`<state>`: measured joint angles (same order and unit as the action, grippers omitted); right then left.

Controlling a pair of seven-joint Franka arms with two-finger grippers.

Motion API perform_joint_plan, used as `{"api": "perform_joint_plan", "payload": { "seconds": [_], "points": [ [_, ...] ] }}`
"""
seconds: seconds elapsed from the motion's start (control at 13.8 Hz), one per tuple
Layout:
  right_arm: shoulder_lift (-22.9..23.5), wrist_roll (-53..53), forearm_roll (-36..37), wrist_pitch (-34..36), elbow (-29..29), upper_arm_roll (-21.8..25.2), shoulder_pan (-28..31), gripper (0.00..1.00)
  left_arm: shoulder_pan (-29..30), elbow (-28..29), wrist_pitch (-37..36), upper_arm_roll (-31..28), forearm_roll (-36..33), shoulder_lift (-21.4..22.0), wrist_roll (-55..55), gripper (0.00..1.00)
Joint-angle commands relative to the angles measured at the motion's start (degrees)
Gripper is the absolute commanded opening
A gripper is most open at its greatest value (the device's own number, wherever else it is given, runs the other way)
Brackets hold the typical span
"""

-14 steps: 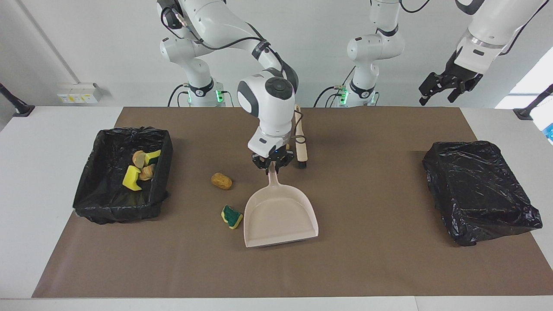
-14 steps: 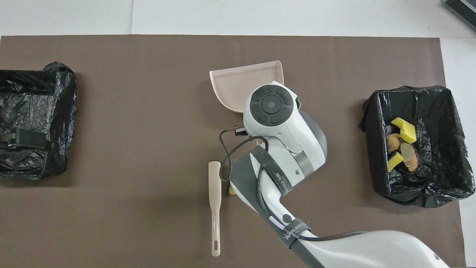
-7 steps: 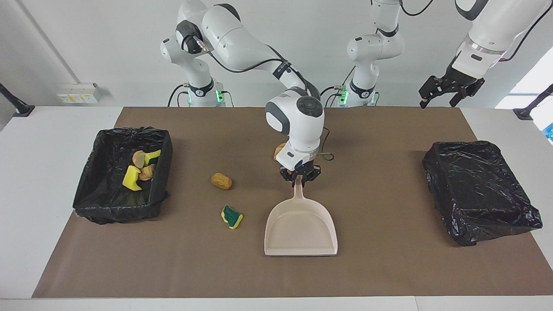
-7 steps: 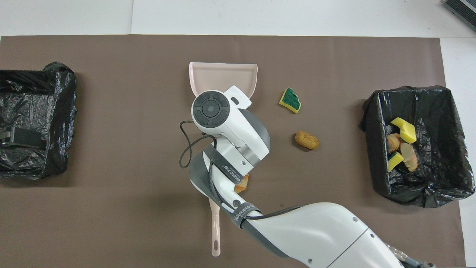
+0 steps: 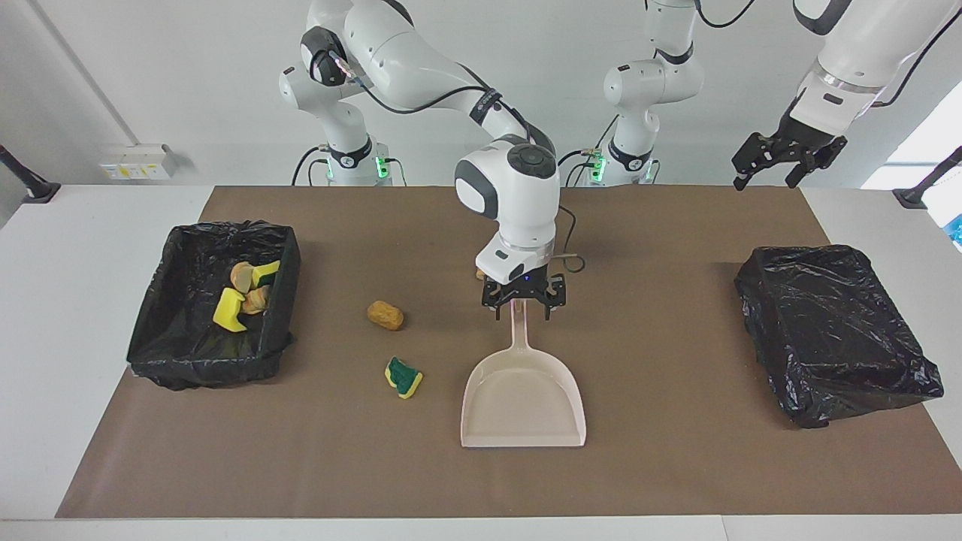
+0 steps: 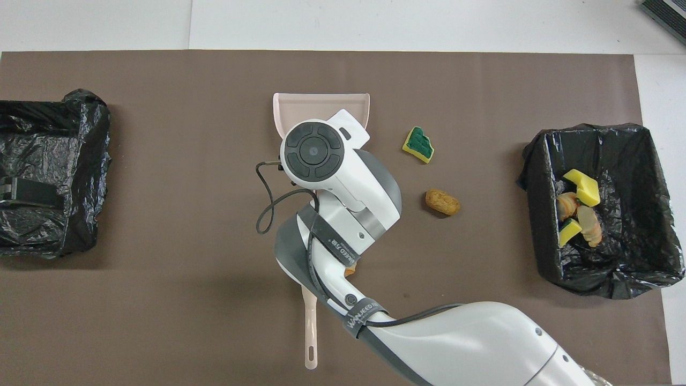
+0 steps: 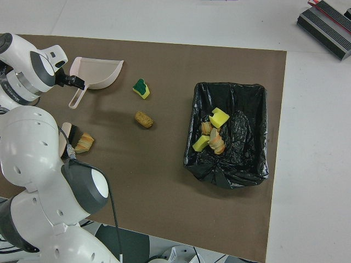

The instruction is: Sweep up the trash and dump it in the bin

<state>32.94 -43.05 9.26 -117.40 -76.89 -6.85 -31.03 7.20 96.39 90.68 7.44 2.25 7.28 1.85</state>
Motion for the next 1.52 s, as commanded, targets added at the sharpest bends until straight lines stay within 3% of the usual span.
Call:
{"api": "perform_joint_plan", "payload": {
  "seconds": [0.0,0.22,0.36,0.65,0.94,1.16,1.45],
  "points": [
    [-8.3,0.3,-6.4,0.2,-10.1,-0.3,0.4,1.0,0.0,0.8,4.4,0.8,-0.3,-0.2,2.2,1.0],
    [-15.9,-0.4,-8.7,0.2,-19.2,-0.3,-0.3,1.0,-0.6,0.5,6.0,4.8,-0.1,-3.1,3.9,1.0],
    [-20.6,-1.7,-8.8,-1.3,-27.0,-0.4,-2.4,1.0,-0.5,-0.1,10.4,8.9,-0.2,-6.2,11.5,1.0],
    [-27.6,-4.5,-8.8,-7.1,-40.2,-0.4,-4.4,1.0,-0.4,-5.7,12.2,14.7,-0.3,-14.0,14.8,1.0],
    [-30.2,7.2,-8.8,-3.8,-40.8,-0.3,2.9,1.0,-1.6,-13.0,12.4,22.0,-2.0,-23.5,21.2,1.0],
    [-31.0,17.2,-8.8,-2.0,-40.4,-0.3,8.4,1.0,-7.9,-15.0,14.0,22.7,-6.0,-30.2,22.1,1.0],
    [-31.0,20.7,-8.8,-2.0,-40.5,-0.3,10.7,1.0,-11.7,-14.4,17.8,23.4,-7.6,-34.1,23.6,1.0]
  ]
}}
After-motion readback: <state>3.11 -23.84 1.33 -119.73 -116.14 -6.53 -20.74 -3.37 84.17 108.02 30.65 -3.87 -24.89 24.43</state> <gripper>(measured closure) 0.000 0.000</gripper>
